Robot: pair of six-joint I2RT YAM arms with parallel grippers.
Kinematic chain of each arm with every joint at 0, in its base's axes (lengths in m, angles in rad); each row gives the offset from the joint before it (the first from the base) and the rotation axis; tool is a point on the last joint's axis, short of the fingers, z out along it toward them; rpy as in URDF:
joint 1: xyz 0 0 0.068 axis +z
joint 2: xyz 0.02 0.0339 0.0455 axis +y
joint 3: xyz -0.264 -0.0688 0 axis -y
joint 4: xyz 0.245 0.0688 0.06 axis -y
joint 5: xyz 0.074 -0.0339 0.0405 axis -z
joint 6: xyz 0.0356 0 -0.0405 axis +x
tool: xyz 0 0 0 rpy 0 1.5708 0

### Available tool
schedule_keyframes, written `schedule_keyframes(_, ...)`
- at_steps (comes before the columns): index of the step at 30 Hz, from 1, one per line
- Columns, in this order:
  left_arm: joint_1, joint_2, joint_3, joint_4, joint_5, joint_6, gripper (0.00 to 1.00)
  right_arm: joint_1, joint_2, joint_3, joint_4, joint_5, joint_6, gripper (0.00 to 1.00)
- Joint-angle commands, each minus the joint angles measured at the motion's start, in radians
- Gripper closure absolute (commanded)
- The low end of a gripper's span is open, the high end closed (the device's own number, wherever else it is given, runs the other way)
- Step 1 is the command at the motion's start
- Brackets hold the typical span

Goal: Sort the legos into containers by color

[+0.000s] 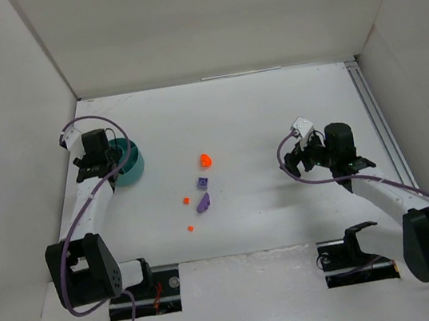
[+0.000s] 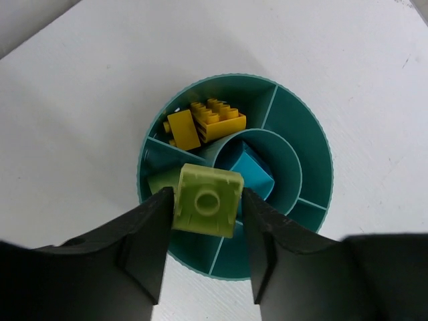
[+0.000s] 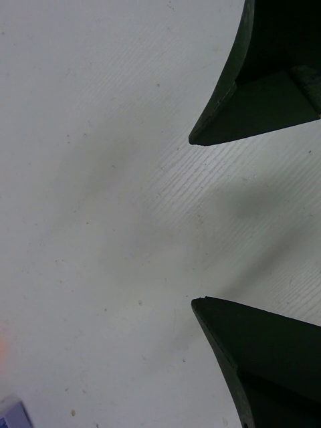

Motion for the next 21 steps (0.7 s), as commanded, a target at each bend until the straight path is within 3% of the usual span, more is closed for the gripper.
schedule_keyframes(1, 0.007, -0.002, -0.009, 0.003, -0.023, -0.011, 0.56, -0.008, -0.003, 0.016, 0.059, -0.027, -0.007, 0.01)
schedule_keyframes(5, 0.007, -0.002, -0.009, 0.003, -0.023, -0.011, 0.46, -0.008, -0.003, 0.016, 0.059, -0.027, -0.007, 0.01)
schedule_keyframes(15, 0.007, -0.050, -0.009, 0.003, -0.003, -0.011, 0.44, -0.008, -0.003, 0.016, 0.059, -0.027, -0.007, 0.01)
schedule_keyframes(18, 0.007, -0.088, -0.020, 0.023, 0.078, 0.015, 0.42, -0.008, -0.003, 0.016, 0.059, -0.027, -0.007, 0.01)
schedule_keyframes(21, -0.020, -0.158, -0.058, 0.096, 0.205, 0.044, 0.32, -0.008, -0.026, 0.007, 0.059, 0.003, 0.002, 0.01)
